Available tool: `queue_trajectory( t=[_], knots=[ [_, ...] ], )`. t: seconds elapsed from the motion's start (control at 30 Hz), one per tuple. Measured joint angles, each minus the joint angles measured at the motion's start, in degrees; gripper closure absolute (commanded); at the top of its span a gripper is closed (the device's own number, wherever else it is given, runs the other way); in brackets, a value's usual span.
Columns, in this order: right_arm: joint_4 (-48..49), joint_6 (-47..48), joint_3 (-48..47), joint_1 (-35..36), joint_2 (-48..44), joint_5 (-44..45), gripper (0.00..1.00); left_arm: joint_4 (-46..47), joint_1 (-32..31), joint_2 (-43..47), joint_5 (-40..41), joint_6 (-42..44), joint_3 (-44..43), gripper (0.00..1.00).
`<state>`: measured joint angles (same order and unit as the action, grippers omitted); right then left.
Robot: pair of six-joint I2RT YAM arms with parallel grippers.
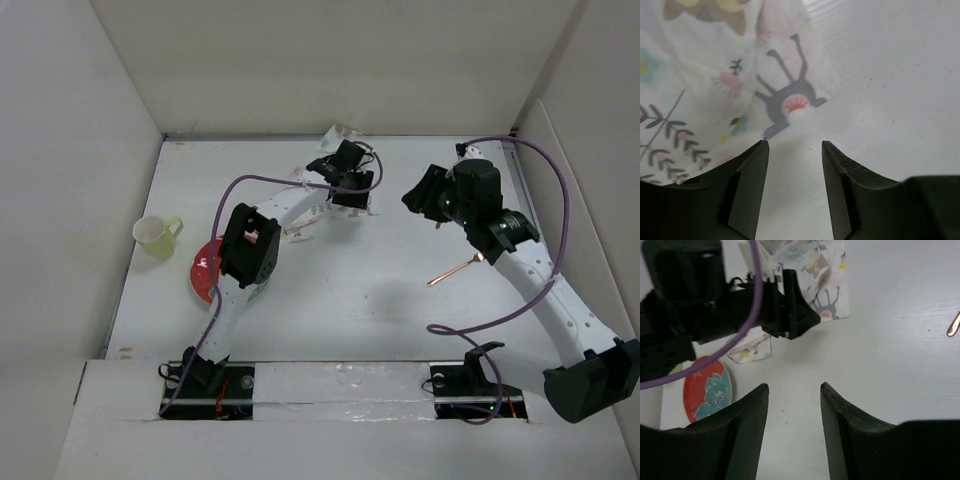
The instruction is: Set the dinner table for one person
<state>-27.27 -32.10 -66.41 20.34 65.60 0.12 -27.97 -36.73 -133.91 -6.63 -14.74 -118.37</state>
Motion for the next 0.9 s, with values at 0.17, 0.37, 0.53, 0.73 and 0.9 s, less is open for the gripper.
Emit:
queue_trajectory(
  t=[0.17, 0.37, 0.53, 0.73, 0.9],
  knots=[
    [2.7, -3.2, 3.7, -0.1, 4.3, 2.2, 1.0, 2.0, 3.5, 7.5, 0.3, -1.2, 9.2, 0.79],
    [6.8, -6.0, 4.3, 0.0, 16.7, 3.4, 0.79, 4.2, 5.7, 15.0, 3.5, -0.3, 13.0, 0.67],
    [6.8, -6.8, -2.4, 0.0, 32.1, 6.8, 0.46, 5.8, 4.9, 13.3, 3.9, 2.6, 13.9, 0.38],
    [4.8, -7.3, -13.6, 0.0, 45.9, 9.1, 0.45, 7.2, 4.4, 8.7, 2.4, 6.0, 14.3, 0.39],
    [1.3, -8.9, -20.1, 0.7, 51.5, 9.7, 0.46, 7.8, 4.5, 3.5, 1.9, 7.0, 11.8, 0.46]
  ],
)
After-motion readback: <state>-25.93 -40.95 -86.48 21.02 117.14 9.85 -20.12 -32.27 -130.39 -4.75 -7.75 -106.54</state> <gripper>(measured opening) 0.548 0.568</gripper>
